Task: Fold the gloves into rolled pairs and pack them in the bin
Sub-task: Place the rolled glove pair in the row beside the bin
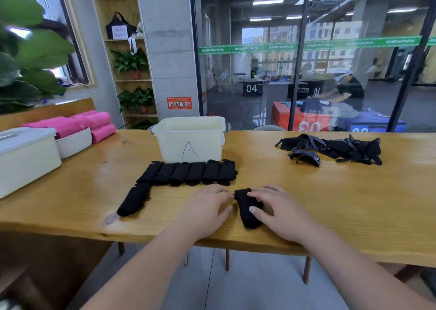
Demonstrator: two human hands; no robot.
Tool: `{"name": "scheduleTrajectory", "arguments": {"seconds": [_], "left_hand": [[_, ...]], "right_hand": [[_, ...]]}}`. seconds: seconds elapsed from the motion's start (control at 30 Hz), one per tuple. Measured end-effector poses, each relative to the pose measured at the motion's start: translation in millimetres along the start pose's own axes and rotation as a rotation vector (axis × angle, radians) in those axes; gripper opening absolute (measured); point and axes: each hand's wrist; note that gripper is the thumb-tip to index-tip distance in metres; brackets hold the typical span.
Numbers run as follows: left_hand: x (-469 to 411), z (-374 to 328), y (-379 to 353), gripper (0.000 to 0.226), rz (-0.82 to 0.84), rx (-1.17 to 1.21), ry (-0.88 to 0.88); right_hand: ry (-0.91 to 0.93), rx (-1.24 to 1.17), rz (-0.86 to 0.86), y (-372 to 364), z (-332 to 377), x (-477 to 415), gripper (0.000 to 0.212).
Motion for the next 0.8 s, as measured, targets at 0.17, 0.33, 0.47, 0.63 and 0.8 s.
{"name": "scheduleTrajectory", "arguments": {"seconds": [0.17,0.33,0.47,0.63,0.8], "left_hand": [[22,16,24,0.041,0.002,-0.027,0.071],[41,42,41,0.042,0.012,-0.059,0.143],[53,67,45,0.043,0.017,-0.094,0.19],[68,97,52,0.043,-0.018,-0.155,0.207],[79,120,61,0.058,0.029,-0.21,0.357]], "right_hand": [[0.022,0.003,-0.005,-18,34,-7,0.052],[0.049,0.011,-0.017,-37,65,-20,0.054],[0.064,0.006,-0.008,-52,88,-31,0.055],[0.076,0.015,0.001,-66,119,-43,0.056],[0.1,0.096,-0.001,-82,145,-58,0.06]]}}
Point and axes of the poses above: each hand's wrist, its own x-axis away from the middle knuckle, its own y-axis out of the back of the hand, z = x × y, and after that the axes turned 8 degrees about -z, right-handed
